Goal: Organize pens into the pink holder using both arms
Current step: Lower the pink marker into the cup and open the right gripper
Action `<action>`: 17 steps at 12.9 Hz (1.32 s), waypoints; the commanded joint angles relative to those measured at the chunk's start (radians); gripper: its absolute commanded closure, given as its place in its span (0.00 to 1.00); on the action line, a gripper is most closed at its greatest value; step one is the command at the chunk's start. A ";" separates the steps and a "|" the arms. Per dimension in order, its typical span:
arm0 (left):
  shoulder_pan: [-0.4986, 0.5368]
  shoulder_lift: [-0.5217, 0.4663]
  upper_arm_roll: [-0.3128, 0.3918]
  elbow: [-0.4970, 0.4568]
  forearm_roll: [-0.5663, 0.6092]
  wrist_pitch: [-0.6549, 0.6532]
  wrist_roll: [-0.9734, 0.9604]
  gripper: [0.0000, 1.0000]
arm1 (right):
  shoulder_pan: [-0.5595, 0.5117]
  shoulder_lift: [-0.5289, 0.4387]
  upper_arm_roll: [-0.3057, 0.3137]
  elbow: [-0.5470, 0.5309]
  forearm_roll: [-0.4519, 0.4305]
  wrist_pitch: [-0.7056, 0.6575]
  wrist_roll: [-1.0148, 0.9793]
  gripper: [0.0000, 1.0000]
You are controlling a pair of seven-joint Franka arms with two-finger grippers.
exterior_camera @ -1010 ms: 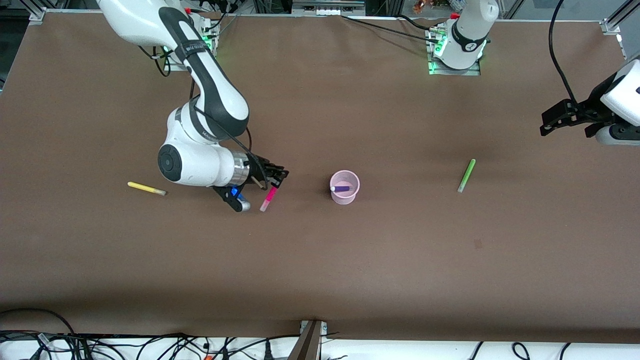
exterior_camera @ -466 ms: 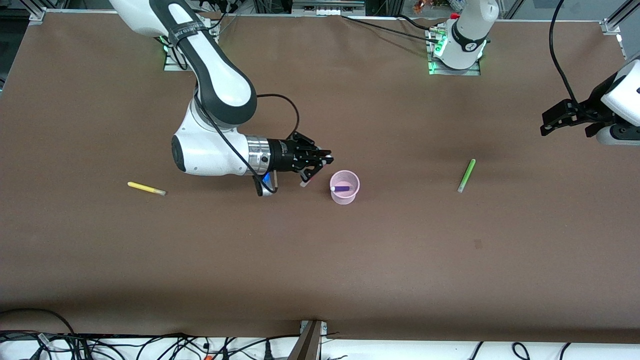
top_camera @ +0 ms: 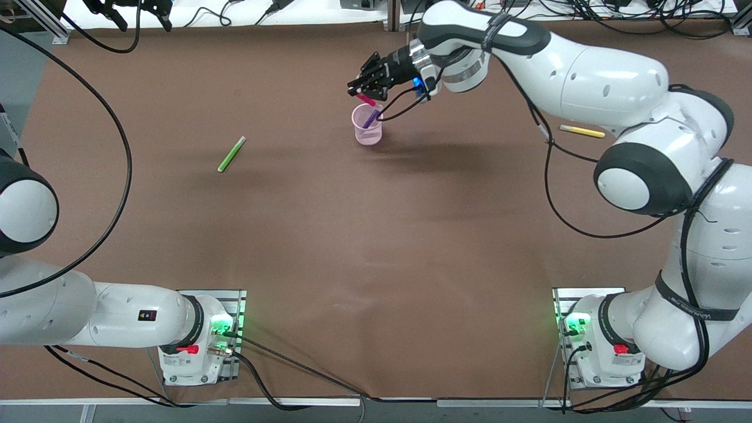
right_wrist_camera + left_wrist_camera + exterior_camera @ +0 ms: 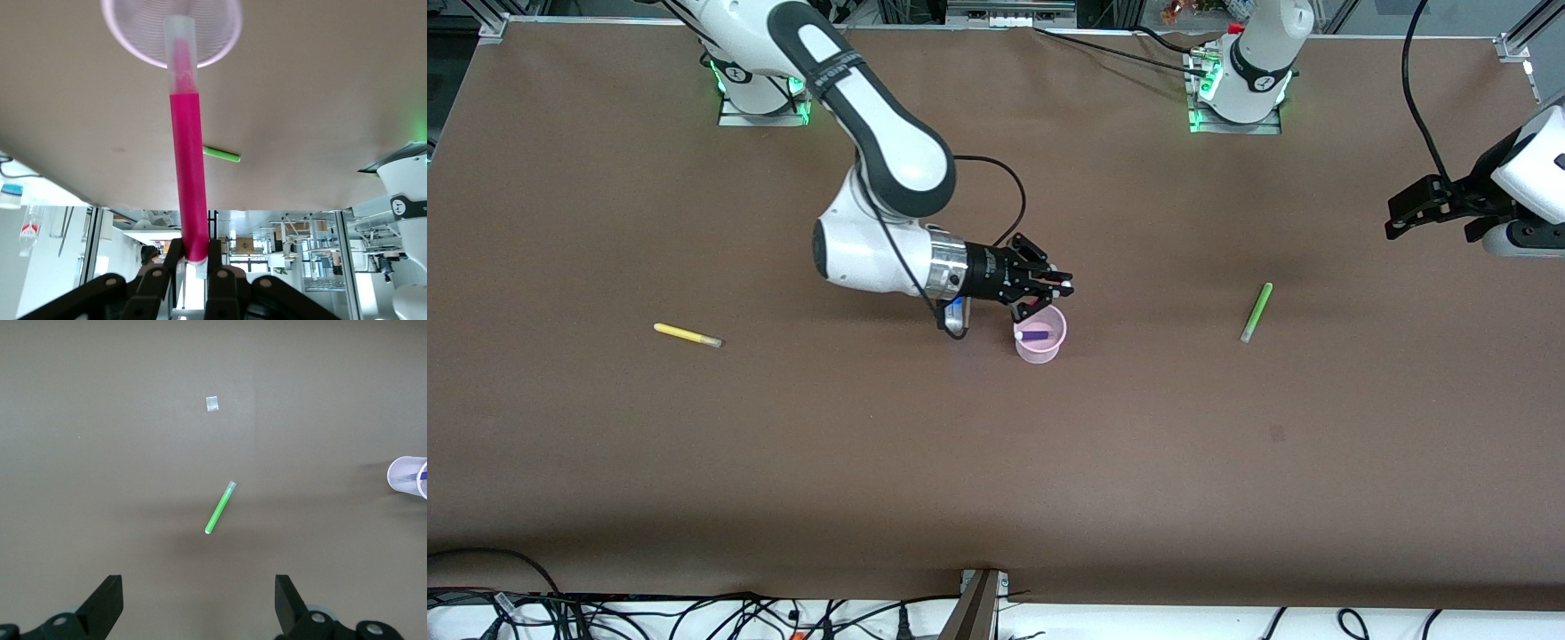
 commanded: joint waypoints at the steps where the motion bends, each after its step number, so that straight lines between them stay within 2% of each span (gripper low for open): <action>1: -0.011 -0.010 0.003 0.001 -0.011 -0.013 -0.010 0.00 | 0.008 0.036 -0.001 0.050 0.023 0.030 0.053 0.86; 8: -0.008 -0.010 0.004 0.001 -0.011 -0.013 -0.010 0.00 | 0.043 0.094 -0.001 0.111 0.025 0.075 0.055 0.85; 17: -0.017 -0.010 0.000 0.001 -0.009 -0.021 -0.015 0.00 | 0.052 0.151 -0.001 0.136 0.025 0.107 0.011 0.85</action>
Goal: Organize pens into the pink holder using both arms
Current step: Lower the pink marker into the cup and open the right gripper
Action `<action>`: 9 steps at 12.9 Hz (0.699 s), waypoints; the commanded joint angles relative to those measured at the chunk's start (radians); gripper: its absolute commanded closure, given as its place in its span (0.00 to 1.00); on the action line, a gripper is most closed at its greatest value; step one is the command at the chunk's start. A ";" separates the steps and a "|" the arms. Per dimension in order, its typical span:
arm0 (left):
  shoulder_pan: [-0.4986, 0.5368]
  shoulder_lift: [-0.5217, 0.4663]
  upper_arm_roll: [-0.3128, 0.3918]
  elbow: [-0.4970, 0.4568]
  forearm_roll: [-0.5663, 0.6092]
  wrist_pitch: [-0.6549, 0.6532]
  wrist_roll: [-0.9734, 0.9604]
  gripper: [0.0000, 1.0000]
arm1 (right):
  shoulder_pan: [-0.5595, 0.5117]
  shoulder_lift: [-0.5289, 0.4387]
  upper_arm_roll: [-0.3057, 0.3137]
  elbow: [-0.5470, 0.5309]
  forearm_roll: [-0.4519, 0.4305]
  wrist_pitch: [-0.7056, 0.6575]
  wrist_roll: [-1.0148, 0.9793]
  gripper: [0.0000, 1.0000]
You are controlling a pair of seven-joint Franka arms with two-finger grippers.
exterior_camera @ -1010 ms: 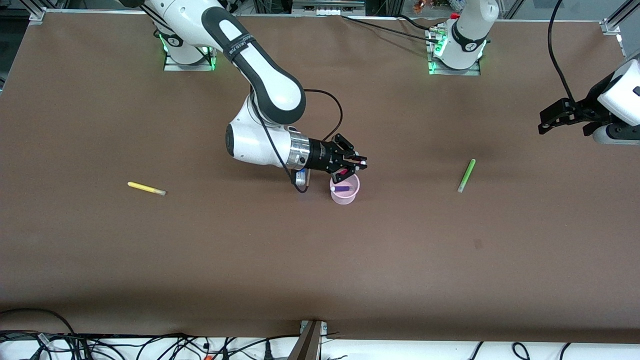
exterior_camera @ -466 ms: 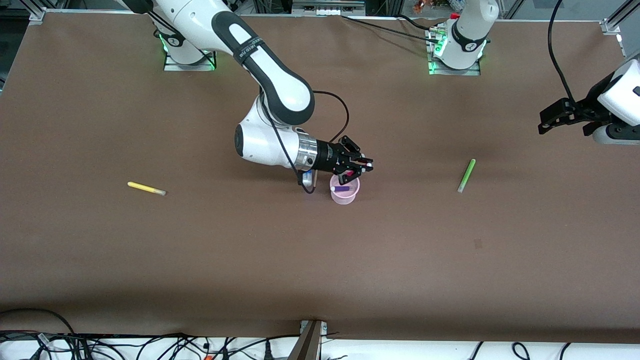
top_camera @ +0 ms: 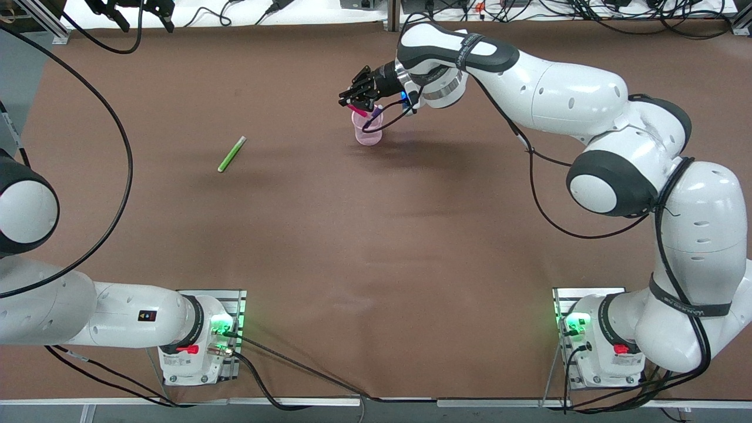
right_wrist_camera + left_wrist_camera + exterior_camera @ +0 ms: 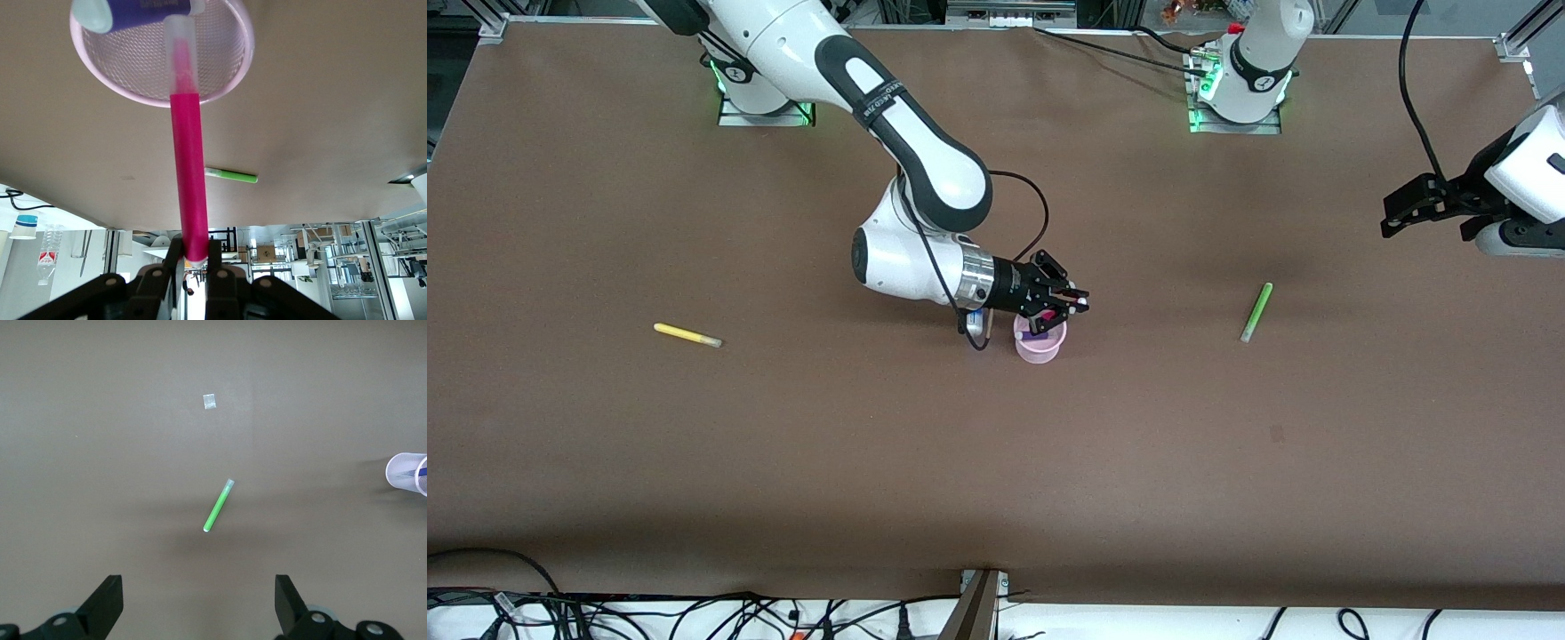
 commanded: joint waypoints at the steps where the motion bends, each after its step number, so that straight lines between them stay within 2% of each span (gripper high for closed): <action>1: -0.009 -0.010 0.001 0.002 -0.009 -0.014 -0.015 0.00 | 0.008 0.033 -0.002 0.039 0.020 0.013 -0.027 0.85; 5: -0.009 -0.008 0.001 0.002 -0.009 -0.014 -0.013 0.00 | 0.007 0.056 -0.002 0.039 0.020 0.013 -0.092 0.82; 7: -0.011 -0.010 0.000 0.001 -0.009 -0.014 -0.013 0.00 | 0.005 0.056 -0.002 0.039 0.019 0.011 -0.095 0.71; 8: -0.009 -0.010 0.001 0.002 -0.009 -0.014 -0.013 0.00 | 0.004 0.055 -0.004 0.039 0.019 0.011 -0.096 0.59; 9: -0.009 -0.010 0.001 0.001 -0.009 -0.014 -0.012 0.00 | 0.001 0.053 -0.004 0.040 0.019 0.010 -0.104 0.41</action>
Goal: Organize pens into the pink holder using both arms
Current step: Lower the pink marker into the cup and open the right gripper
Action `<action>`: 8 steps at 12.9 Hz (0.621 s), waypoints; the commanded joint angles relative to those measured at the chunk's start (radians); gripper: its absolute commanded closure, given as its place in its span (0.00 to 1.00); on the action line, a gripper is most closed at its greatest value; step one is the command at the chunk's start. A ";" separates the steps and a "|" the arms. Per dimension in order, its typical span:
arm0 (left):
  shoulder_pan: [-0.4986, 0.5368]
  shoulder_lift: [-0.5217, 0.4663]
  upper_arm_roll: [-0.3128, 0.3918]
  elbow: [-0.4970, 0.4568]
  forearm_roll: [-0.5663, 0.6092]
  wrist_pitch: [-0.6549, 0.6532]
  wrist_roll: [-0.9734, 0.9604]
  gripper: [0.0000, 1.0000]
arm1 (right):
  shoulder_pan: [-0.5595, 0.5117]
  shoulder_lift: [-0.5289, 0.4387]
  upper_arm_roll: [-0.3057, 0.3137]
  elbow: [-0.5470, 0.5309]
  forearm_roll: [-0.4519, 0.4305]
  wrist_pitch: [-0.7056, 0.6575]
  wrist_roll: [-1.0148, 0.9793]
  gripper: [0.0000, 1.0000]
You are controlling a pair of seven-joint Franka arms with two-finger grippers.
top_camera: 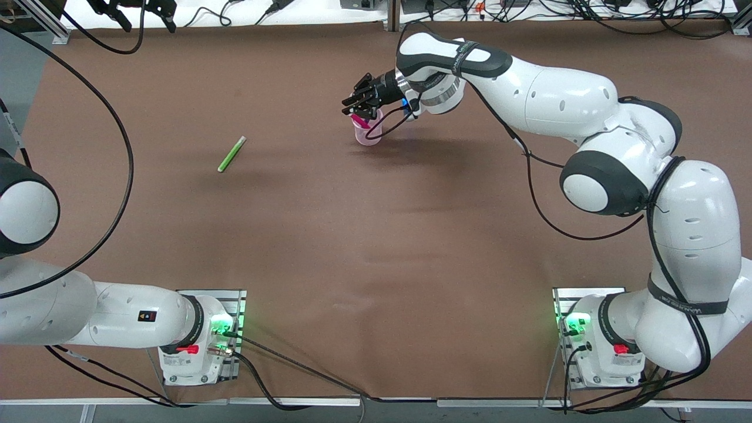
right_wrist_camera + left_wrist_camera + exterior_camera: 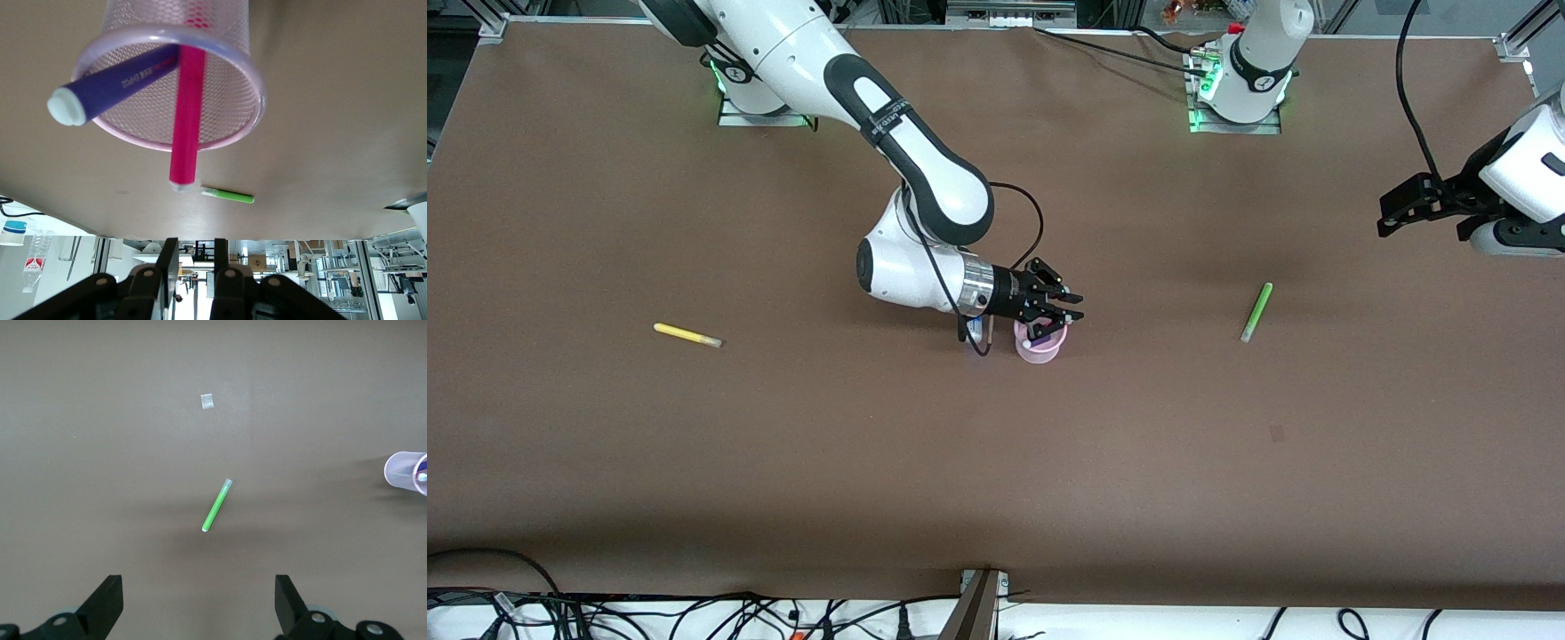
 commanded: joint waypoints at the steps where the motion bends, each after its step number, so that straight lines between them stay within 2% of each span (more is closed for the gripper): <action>1: -0.004 -0.010 0.001 0.001 -0.009 -0.014 -0.013 0.00 | -0.001 0.015 0.000 0.036 0.017 0.007 -0.030 0.37; 4: -0.004 -0.010 0.001 0.002 -0.009 -0.014 -0.010 0.00 | -0.004 0.001 -0.005 0.041 0.007 -0.001 -0.027 0.37; 5: -0.004 -0.010 0.001 0.001 -0.009 -0.014 -0.008 0.00 | -0.005 -0.002 -0.010 0.045 -0.021 -0.004 -0.026 0.33; 7: -0.004 -0.010 0.001 0.002 -0.009 -0.014 -0.008 0.00 | -0.023 -0.016 -0.008 0.046 -0.134 -0.033 -0.024 0.28; 8: -0.005 -0.008 0.001 0.002 -0.009 -0.014 -0.008 0.00 | -0.031 -0.039 -0.010 0.046 -0.157 -0.065 -0.024 0.26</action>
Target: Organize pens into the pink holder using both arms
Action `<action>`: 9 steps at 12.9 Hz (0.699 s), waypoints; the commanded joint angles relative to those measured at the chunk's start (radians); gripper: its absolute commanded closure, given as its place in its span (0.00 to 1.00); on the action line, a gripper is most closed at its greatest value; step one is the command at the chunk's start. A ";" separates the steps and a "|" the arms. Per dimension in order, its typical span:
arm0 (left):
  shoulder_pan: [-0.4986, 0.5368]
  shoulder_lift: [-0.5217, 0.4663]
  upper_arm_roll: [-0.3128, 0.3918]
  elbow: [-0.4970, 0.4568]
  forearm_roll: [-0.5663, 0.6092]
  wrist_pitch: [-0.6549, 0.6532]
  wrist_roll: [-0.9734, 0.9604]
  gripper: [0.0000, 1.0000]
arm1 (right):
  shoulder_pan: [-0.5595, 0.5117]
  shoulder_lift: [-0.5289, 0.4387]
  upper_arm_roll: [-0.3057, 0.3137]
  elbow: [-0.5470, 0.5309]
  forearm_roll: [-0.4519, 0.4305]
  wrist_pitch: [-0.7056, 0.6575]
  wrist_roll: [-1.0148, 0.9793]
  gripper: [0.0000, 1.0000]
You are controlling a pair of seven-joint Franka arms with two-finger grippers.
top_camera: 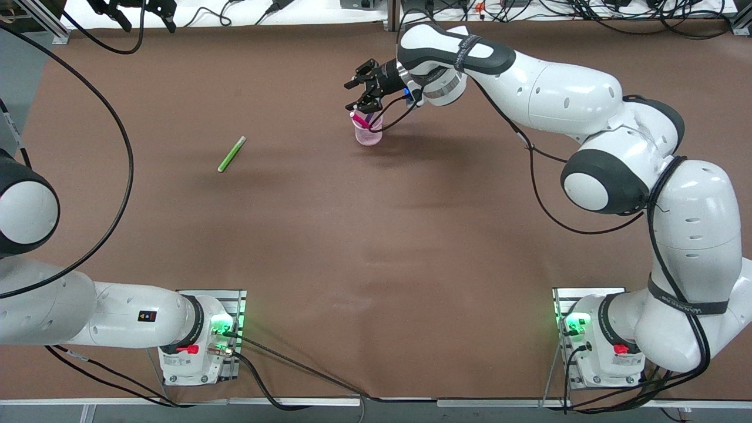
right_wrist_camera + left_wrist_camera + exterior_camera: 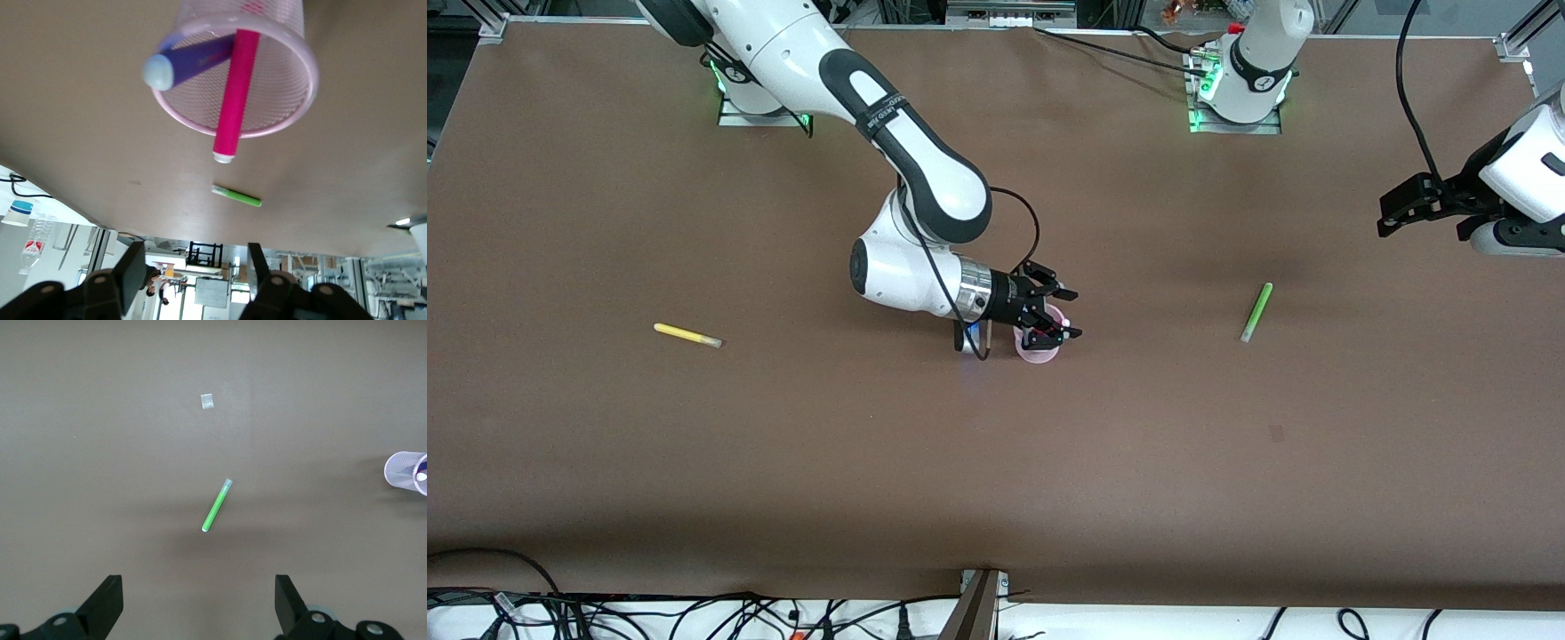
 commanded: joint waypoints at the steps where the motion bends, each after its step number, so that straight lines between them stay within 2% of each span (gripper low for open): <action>1: -0.005 -0.008 0.001 0.002 -0.009 -0.014 -0.008 0.00 | -0.034 -0.053 0.000 0.001 -0.080 -0.087 -0.007 0.26; 2: -0.004 -0.010 0.001 0.002 -0.009 -0.014 -0.008 0.00 | -0.050 -0.076 0.000 0.000 -0.118 -0.128 -0.009 0.20; 4: -0.005 -0.010 0.001 0.002 -0.009 -0.014 -0.008 0.00 | -0.056 -0.130 -0.020 -0.009 -0.252 -0.186 -0.044 0.01; 6: -0.005 -0.008 0.001 0.002 -0.009 -0.014 -0.008 0.00 | -0.057 -0.185 -0.040 -0.041 -0.325 -0.214 -0.105 0.00; 9: -0.005 -0.010 0.000 0.002 -0.009 -0.014 -0.008 0.00 | -0.058 -0.231 -0.172 -0.058 -0.328 -0.392 -0.163 0.00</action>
